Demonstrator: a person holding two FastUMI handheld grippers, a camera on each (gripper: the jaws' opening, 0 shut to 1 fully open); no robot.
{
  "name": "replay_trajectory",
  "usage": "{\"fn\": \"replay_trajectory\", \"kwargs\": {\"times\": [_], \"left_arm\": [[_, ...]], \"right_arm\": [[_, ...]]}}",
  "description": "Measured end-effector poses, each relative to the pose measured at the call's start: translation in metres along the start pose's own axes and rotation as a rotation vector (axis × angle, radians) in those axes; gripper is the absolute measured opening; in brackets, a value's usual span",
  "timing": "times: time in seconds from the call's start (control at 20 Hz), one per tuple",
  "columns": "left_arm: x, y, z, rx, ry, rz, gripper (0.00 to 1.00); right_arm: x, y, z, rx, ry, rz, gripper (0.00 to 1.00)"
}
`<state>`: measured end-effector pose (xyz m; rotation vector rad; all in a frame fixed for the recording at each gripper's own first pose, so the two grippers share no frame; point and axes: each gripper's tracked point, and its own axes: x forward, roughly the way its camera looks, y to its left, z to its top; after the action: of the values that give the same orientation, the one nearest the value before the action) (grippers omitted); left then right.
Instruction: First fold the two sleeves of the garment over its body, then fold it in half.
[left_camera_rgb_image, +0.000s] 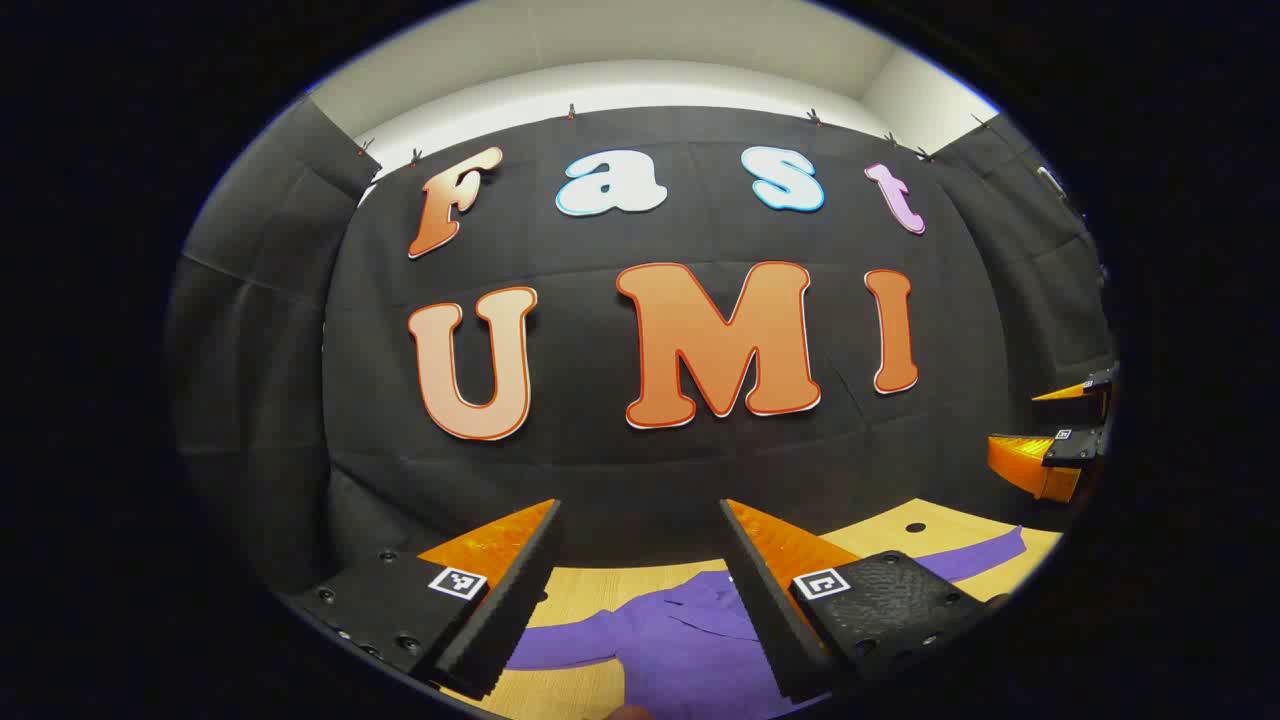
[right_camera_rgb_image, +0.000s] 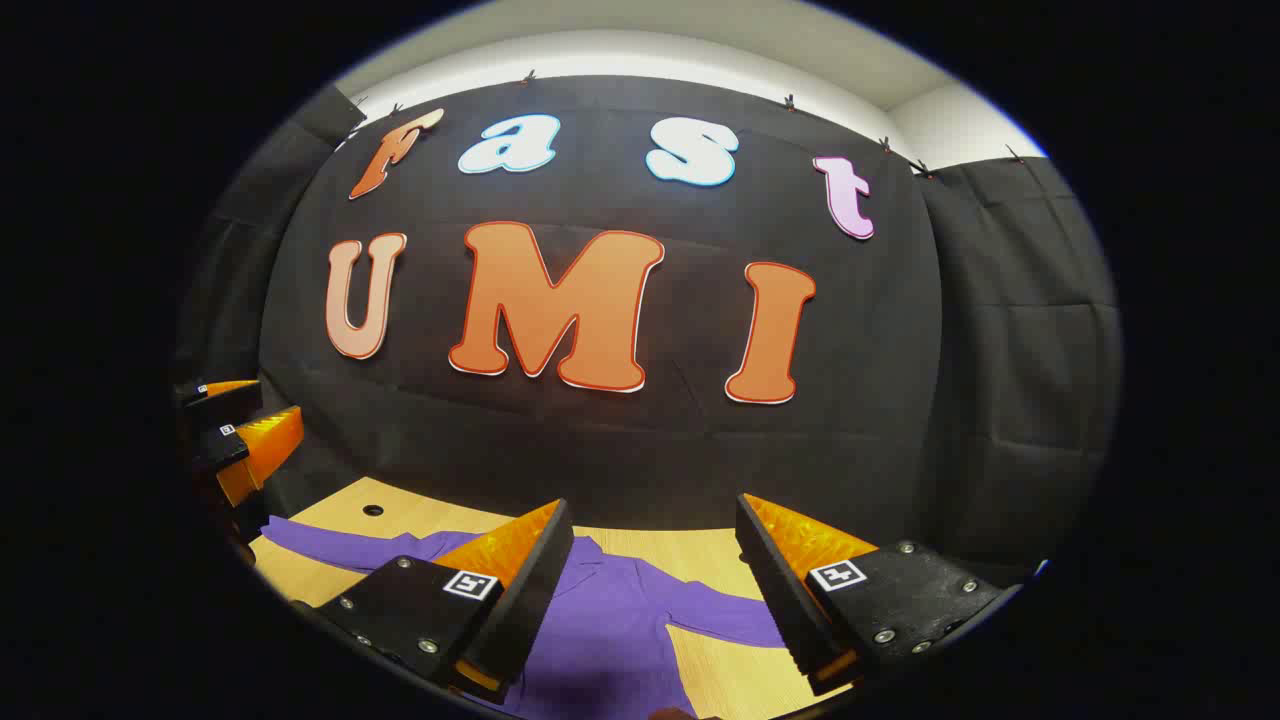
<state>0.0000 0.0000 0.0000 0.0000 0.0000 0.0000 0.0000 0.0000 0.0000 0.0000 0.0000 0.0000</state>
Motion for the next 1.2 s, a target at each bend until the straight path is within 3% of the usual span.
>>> {"fn": "replay_trajectory", "kwargs": {"times": [1.2], "left_arm": [[-0.005,-0.004,0.001,-0.005,0.0,-0.03,0.95]], "right_arm": [[-0.002,-0.013,-0.006,-0.041,0.016,-0.006,0.97]]}}
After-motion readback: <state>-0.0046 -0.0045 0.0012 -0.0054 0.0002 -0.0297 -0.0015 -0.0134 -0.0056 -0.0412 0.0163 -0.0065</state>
